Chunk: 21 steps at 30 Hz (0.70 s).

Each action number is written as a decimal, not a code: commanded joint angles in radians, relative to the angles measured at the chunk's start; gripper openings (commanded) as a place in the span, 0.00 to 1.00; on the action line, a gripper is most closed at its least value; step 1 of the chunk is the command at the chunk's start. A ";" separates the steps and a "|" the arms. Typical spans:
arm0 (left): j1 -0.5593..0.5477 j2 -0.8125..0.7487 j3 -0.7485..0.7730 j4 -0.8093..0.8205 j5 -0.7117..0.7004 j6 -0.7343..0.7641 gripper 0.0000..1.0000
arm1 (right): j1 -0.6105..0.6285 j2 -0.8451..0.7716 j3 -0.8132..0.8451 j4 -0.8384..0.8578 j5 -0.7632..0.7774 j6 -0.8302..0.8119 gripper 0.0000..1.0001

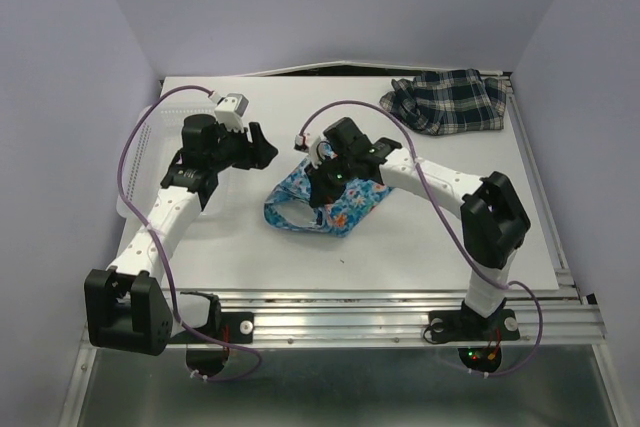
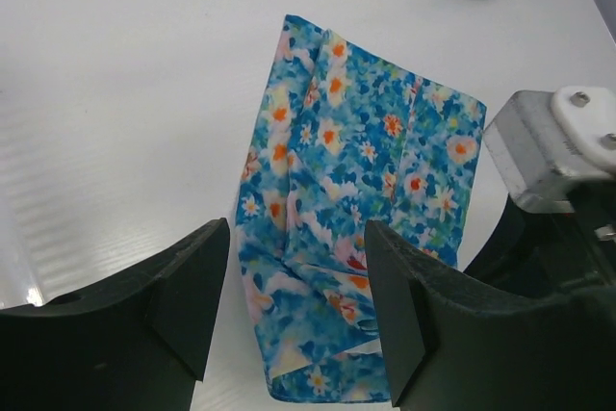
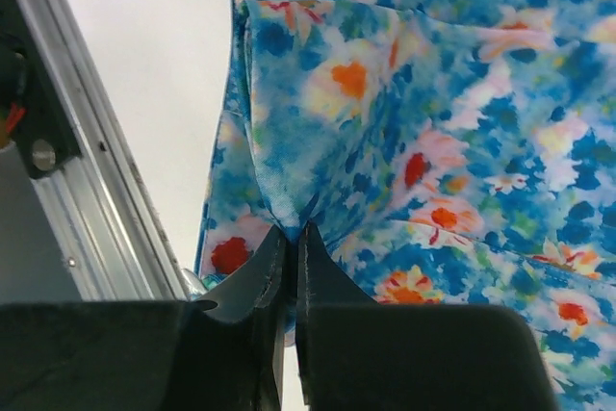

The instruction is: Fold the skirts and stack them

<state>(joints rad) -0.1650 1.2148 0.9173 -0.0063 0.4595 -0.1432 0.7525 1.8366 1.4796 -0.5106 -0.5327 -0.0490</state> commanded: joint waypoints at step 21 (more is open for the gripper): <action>0.035 -0.026 0.043 0.017 0.002 0.005 0.69 | 0.252 -0.033 -0.248 0.041 0.322 -0.081 0.55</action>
<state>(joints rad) -0.1390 1.2148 0.9173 -0.0132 0.4549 -0.1406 0.9966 1.8759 1.2461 -0.4862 -0.2901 -0.1326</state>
